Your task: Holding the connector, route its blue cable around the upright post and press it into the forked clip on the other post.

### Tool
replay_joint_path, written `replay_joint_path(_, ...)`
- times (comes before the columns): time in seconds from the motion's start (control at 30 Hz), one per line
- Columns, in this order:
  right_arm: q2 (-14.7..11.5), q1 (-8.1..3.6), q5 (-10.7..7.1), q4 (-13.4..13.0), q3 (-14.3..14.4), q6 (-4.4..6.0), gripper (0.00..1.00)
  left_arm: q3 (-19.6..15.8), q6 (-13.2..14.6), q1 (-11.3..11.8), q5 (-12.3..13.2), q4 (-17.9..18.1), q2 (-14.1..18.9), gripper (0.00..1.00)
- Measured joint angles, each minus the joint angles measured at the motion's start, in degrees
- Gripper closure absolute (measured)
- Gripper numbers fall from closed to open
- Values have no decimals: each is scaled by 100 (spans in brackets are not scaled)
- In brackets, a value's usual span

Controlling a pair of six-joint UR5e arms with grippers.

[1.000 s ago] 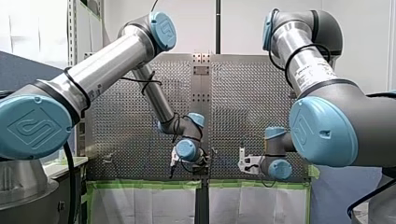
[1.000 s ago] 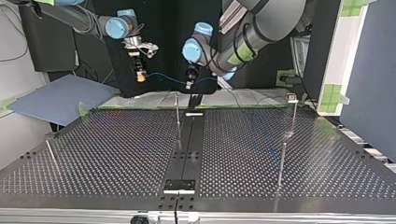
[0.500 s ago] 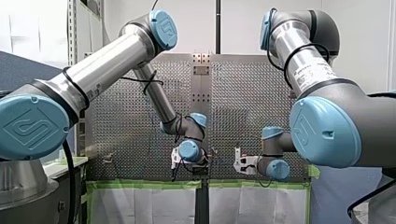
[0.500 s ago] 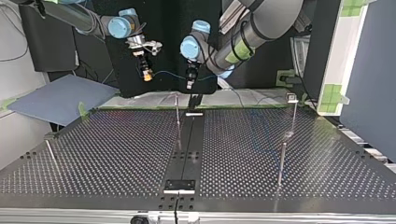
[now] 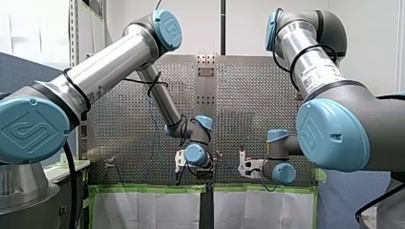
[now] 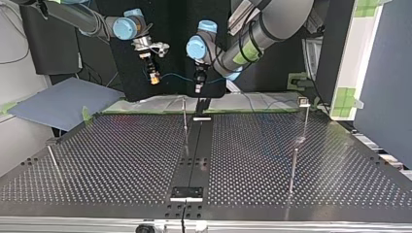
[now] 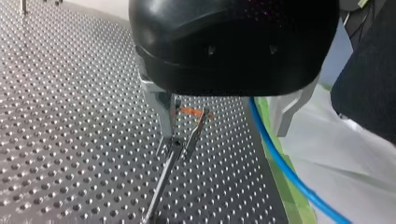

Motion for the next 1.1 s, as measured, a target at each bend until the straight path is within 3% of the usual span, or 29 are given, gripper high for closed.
replay_joint_path(0.1,0,1,-2,0,0,8,100,0,6,-2,-140,-11,0,0)
replay_joint_path(0.2,0,0,-27,0,0,18,100,0,20,-4,-270,-10,0,29)
replay_joint_path(0.23,0,0,-41,0,0,20,100,0,25,-3,-292,-7,0,29)
replay_joint_path(0.3,0,1,-62,0,0,22,100,-1,36,-3,-322,2,0,50)
replay_joint_path(0.33,0,1,-67,2,0,22,100,0,38,-3,-328,6,0,50)
replay_joint_path(0.37,1,2,-72,2,0,23,100,0,40,-3,-327,10,0,66)
replay_joint_path(0.4,1,3,-75,2,0,23,100,0,44,-3,-325,19,0,74)
replay_joint_path(0.43,1,4,-76,3,0,23,100,0,46,-3,-322,28,0,74)
replay_joint_path(0.47,0,6,-77,1,0,23,100,0,48,-3,-317,35,0,83)
replay_joint_path(0.5,0,7,-78,1,0,23,100,-1,51,-2,-309,42,0,83)
replay_joint_path(0.53,1,8,-78,1,0,23,100,0,53,-2,-304,46,0,96)
replay_joint_path(0.57,0,9,-79,0,0,23,100,-1,56,-2,-300,49,0,100)
replay_joint_path(0.87,0,13,-79,0,0,24,100,0,44,25,-284,82,0,100)
replay_joint_path(1.1,0,13,-79,0,0,23,100,0,78,10,-503,260,0,100)
